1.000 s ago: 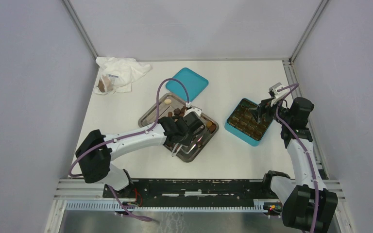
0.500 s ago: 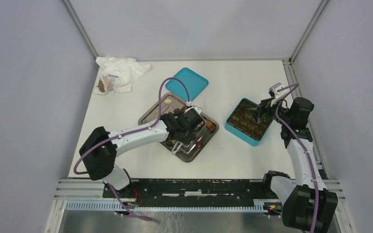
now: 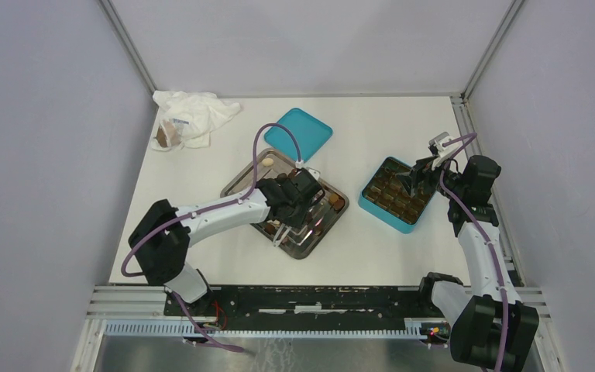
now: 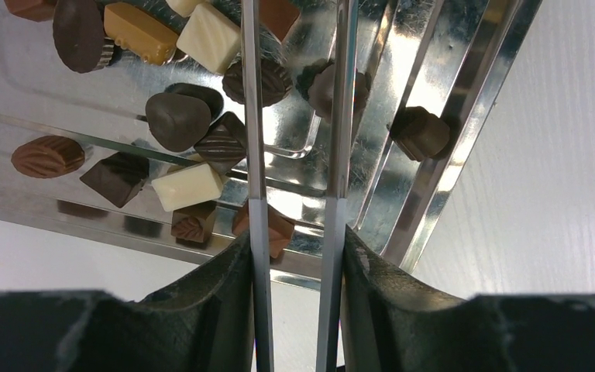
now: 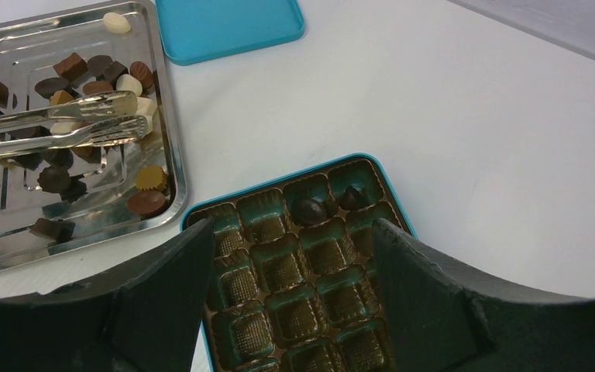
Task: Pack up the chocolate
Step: Pick up the fake chocolate from the plate.
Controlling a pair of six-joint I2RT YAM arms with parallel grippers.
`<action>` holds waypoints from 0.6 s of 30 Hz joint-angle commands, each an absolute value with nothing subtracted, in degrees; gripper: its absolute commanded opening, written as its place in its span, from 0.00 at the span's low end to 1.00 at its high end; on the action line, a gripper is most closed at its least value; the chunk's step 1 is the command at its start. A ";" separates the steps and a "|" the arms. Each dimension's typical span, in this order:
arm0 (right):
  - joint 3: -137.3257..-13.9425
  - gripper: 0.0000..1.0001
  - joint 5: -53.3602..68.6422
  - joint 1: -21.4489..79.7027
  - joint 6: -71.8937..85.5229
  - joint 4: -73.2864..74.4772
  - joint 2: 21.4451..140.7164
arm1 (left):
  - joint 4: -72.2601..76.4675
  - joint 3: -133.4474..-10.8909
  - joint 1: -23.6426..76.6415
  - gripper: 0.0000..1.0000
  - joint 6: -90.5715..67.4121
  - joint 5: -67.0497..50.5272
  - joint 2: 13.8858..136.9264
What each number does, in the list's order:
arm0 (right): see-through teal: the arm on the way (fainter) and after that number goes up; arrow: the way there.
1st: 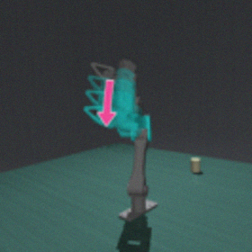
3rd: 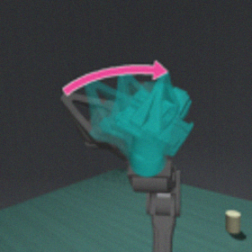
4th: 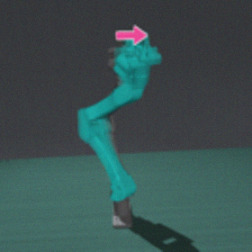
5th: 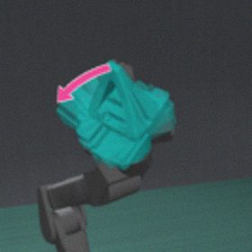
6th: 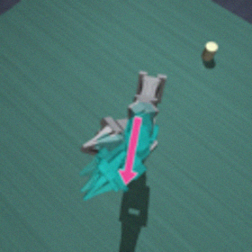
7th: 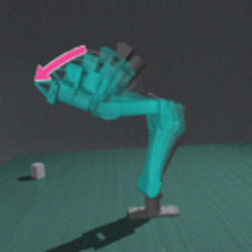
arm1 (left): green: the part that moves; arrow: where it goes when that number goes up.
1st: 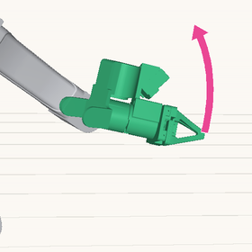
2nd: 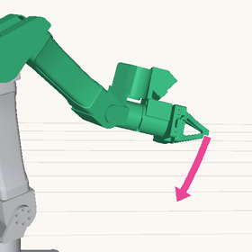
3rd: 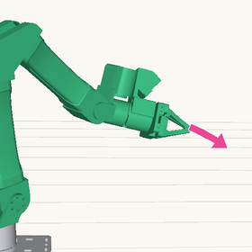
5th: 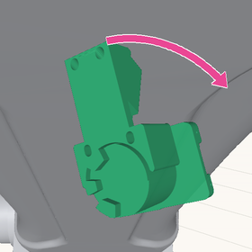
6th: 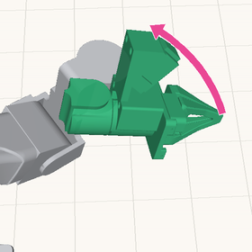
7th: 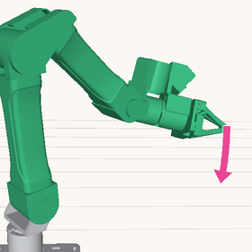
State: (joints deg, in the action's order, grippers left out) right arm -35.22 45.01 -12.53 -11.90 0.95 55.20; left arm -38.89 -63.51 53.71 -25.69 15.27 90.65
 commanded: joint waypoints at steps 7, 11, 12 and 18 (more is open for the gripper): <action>-35.34 0.80 46.23 -12.77 -12.55 -0.12 54.78 | -37.83 -66.88 53.13 0.46 -23.50 13.89 91.06; -35.33 0.79 46.32 -12.75 -12.52 -0.16 54.71 | -38.11 -67.13 52.81 0.46 -23.46 13.90 91.36; -35.34 0.79 46.32 -12.79 -12.52 -0.13 54.74 | -38.14 -67.15 52.74 0.46 -23.39 13.93 91.30; -35.33 0.80 46.41 -12.76 -12.48 -0.17 54.82 | -38.20 -67.67 52.65 0.46 -23.51 13.62 89.84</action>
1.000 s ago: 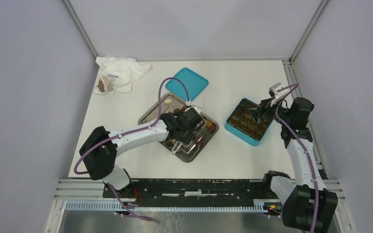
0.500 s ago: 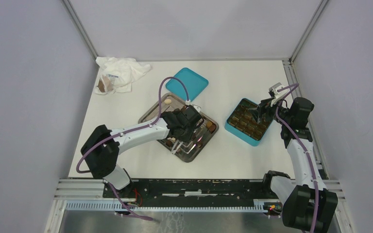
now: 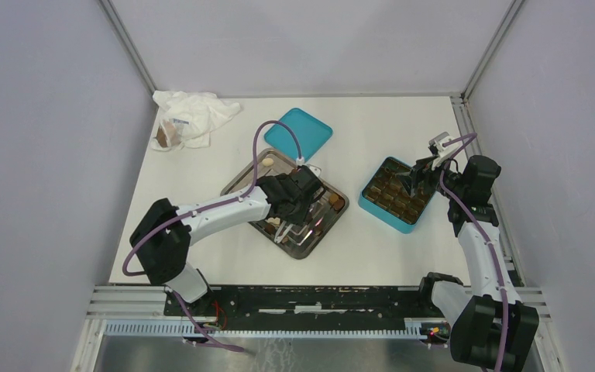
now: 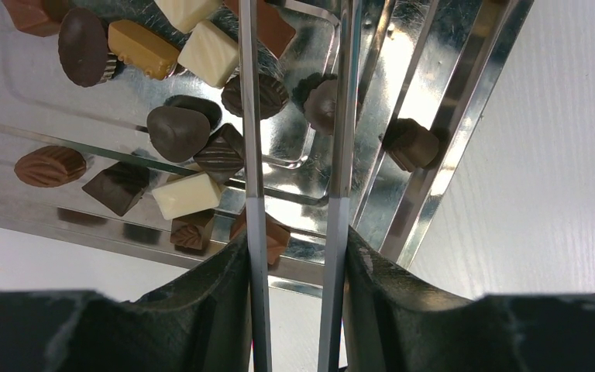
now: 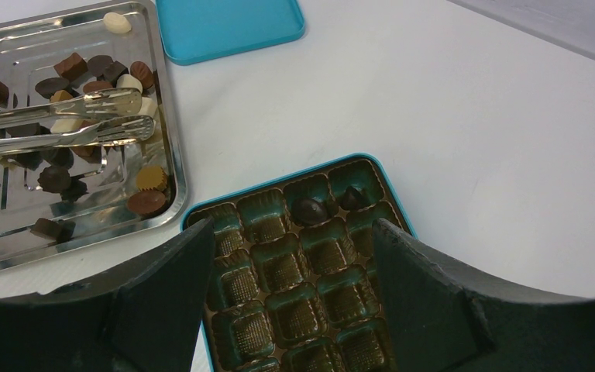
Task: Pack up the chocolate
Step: Pick up the fake chocolate from the plate.
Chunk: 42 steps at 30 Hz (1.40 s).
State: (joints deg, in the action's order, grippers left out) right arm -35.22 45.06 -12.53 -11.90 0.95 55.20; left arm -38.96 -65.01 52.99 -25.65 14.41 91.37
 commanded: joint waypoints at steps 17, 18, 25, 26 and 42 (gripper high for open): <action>-35.42 0.80 46.67 -12.75 -12.39 -0.12 54.73 | -38.56 -67.79 51.77 0.46 -23.43 12.70 88.01; -35.44 0.80 46.67 -12.76 -12.39 -0.15 54.71 | -38.58 -67.77 51.70 0.46 -23.45 12.68 88.18; -35.42 0.80 46.76 -12.76 -12.40 -0.13 54.71 | -38.62 -67.94 51.46 0.46 -23.28 12.15 89.25; -35.44 0.79 46.75 -12.76 -12.39 -0.10 54.74 | -38.62 -67.98 51.47 0.46 -23.25 12.08 89.36; -35.42 0.80 46.75 -12.74 -12.45 -0.12 54.74 | -38.64 -67.24 51.42 0.46 -23.21 12.16 90.74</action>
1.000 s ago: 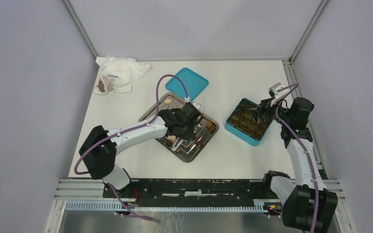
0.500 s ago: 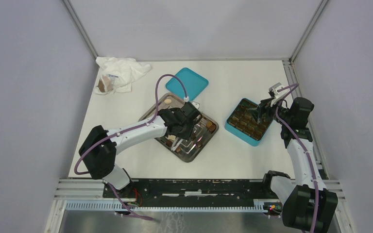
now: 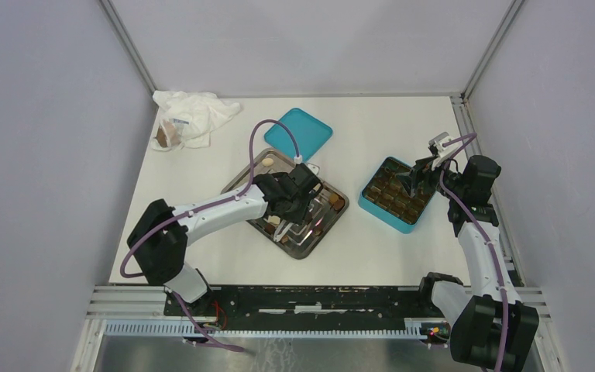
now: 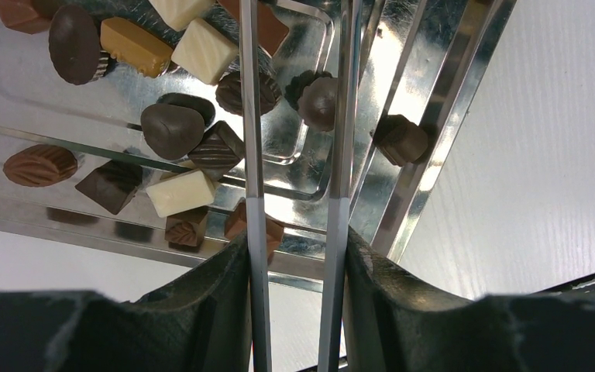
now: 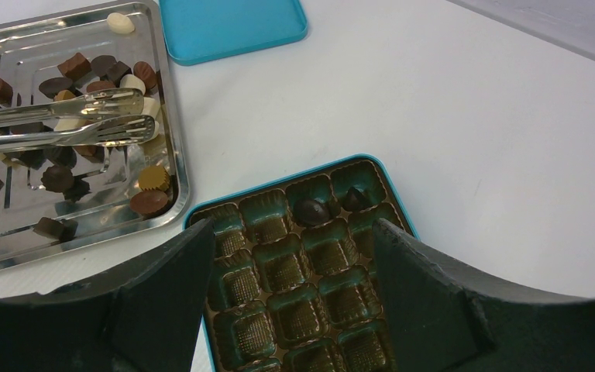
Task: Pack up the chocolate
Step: Pick up the fake chocolate from the plate.
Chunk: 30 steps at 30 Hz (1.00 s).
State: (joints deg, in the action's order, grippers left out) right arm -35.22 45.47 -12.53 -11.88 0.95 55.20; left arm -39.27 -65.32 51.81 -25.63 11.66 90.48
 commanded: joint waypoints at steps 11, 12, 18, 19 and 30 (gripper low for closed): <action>-35.42 0.80 46.76 -12.77 -12.44 -0.11 54.72 | -39.01 -67.32 51.48 0.44 -23.10 12.06 91.89; -35.42 0.80 46.76 -12.79 -12.39 -0.15 54.68 | -39.02 -67.32 51.40 0.44 -23.09 12.13 91.97; -35.42 0.80 46.76 -12.75 -12.39 -0.09 54.74 | -39.01 -67.72 51.43 0.44 -23.06 12.03 92.43; -35.42 0.79 46.76 -12.80 -12.44 -0.14 54.75 | -39.02 -67.76 51.37 0.44 -23.08 12.12 92.50; -35.42 0.80 46.85 -12.75 -12.48 -0.13 54.59 | -39.03 -68.03 51.43 0.21 -23.27 12.30 91.88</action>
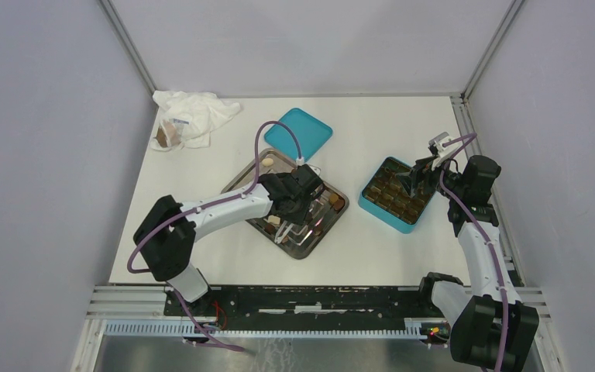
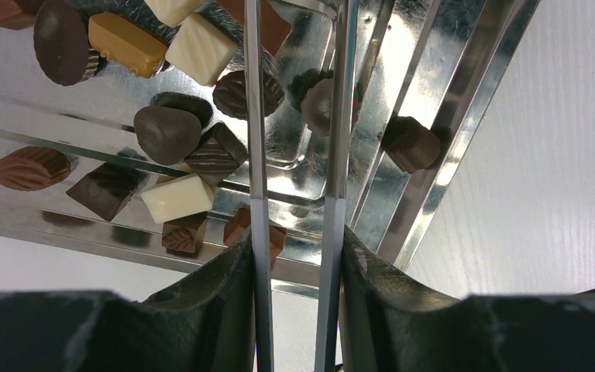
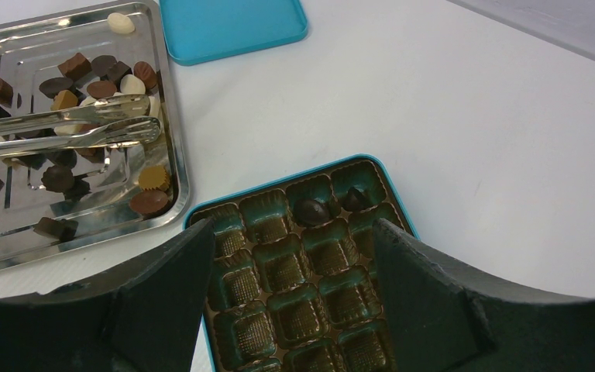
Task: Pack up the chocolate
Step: Pick up the fake chocolate from the plate, then adjust the packing box at the center of the board.
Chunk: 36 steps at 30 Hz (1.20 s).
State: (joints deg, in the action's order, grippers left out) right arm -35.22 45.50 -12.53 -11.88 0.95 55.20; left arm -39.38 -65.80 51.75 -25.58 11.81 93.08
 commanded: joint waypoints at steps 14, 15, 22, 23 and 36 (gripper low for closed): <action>-35.48 0.80 46.91 -12.74 -12.48 -0.10 54.57 | -37.73 -65.91 51.50 0.03 -23.88 12.31 84.94; -35.48 0.80 46.92 -12.76 -12.48 -0.10 54.57 | -37.55 -65.51 51.55 0.03 -23.90 12.16 84.66; -35.51 0.80 46.85 -12.79 -12.62 -0.10 54.71 | -36.33 -63.36 51.47 0.02 -24.08 11.64 82.32; -35.51 0.80 46.85 -12.75 -12.65 -0.11 54.72 | -36.01 -63.18 51.49 0.02 -24.05 11.34 81.98; -51.78 0.85 42.33 -12.94 -41.56 29.53 67.73 | -32.01 -60.18 51.59 0.02 -23.84 8.47 78.14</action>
State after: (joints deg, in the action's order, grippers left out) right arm -40.97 44.60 -12.56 -24.49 12.93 59.94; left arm -36.14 -61.36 51.72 -25.61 9.80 80.77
